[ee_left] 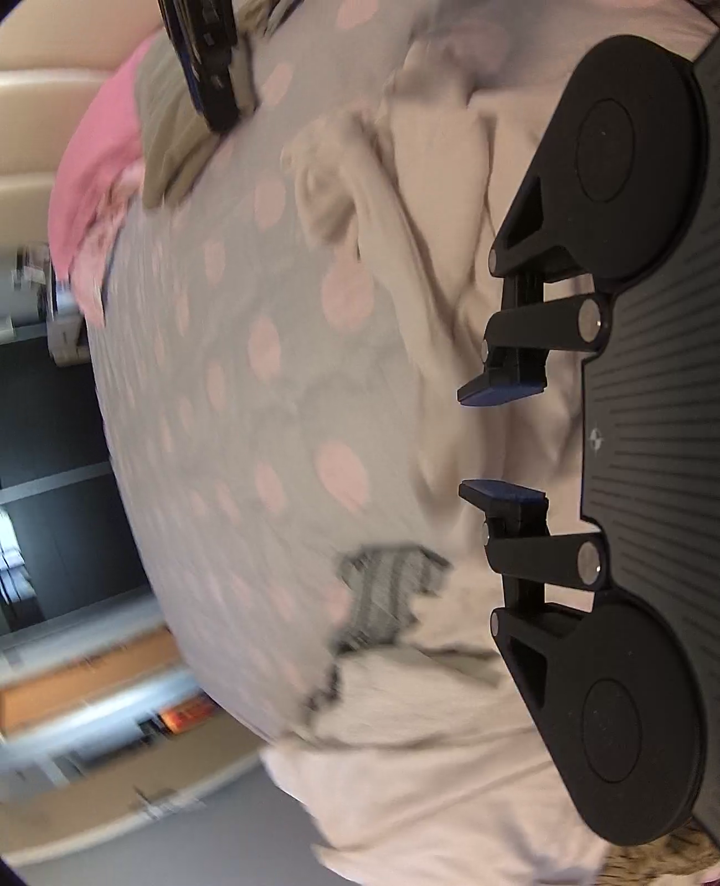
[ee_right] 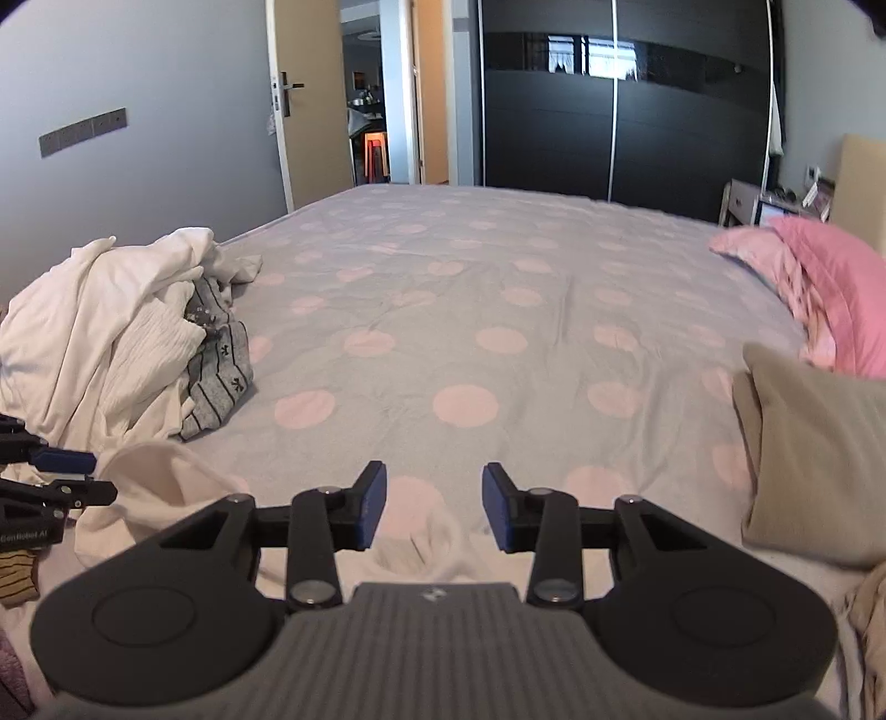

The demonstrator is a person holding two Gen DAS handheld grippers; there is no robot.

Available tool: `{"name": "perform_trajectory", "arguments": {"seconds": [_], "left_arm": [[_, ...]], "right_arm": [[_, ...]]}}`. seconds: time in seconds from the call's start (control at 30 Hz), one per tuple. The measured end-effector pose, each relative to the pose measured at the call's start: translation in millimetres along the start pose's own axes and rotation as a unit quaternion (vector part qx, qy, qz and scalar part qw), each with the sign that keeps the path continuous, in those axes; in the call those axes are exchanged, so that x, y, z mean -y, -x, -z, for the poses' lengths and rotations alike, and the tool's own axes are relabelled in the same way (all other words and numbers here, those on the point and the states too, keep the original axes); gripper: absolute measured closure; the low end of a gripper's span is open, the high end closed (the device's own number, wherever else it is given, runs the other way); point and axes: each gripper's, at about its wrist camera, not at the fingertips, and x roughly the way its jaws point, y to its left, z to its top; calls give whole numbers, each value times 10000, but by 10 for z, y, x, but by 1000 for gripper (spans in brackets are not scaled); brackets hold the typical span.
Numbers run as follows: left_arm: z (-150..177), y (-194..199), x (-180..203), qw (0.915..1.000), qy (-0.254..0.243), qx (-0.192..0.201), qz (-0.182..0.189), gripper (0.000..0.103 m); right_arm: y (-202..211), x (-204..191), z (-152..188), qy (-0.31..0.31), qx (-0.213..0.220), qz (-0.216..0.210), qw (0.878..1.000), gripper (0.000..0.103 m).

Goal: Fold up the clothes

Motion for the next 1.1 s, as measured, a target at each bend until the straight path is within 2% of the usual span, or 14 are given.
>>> {"name": "perform_trajectory", "arguments": {"seconds": [0.07, 0.13, 0.17, 0.37, 0.47, 0.57, 0.6, 0.63, 0.7, 0.73, 0.9, 1.0, 1.1], "left_arm": [[-16, 53, 125, 9994, -220, 144, 222, 73], [-39, 101, 279, 9973, -502, 275, 455, 63], [-43, 120, 365, 9955, -668, 317, 585, 61], [26, 52, 950, 9813, -1488, 242, 1195, 59], [68, -61, 1206, 9763, -1716, 133, 1315, 59], [80, -207, 1372, 9746, -1883, 4, 1214, 60], [72, -251, 1389, 9756, -1859, -58, 1167, 70], [55, -284, 1379, 9774, -1765, -114, 1157, 85], [20, -336, 1351, 9809, -1555, -201, 1150, 95], [-3, -325, 1310, 9829, -1410, -170, 1168, 100], [-124, -117, 1006, 9922, -995, 63, 747, 101], [-171, 29, 591, 9969, -513, 6, 594, 101], [-127, 164, 195, 9989, -239, -81, 405, 101]], "right_arm": [[-13, 69, 102, -51, -162, -58, 9998, 61], [-46, 133, 234, -69, -344, -97, 9993, 61], [-57, 167, 307, -77, -442, -117, 9989, 61], [-131, 268, 777, -91, -1100, -358, 9932, 60], [-162, 248, 920, -6, -1324, -482, 9900, 49], [-206, 231, 1021, -11, -1453, -641, 9873, 49], [-222, 226, 1049, -17, -1479, -681, 9867, 49], [-238, 220, 1068, -12, -1478, -691, 9866, 51], [-255, 205, 1074, 16, -1466, -715, 9866, 64], [-259, 197, 1069, 34, -1457, -728, 9866, 75], [-122, 135, 920, 206, -1148, -823, 9898, 81], [-11, 69, 805, 211, -960, -1020, 9899, 81], [66, -104, 709, 342, -800, -1355, 9870, 81]]}}
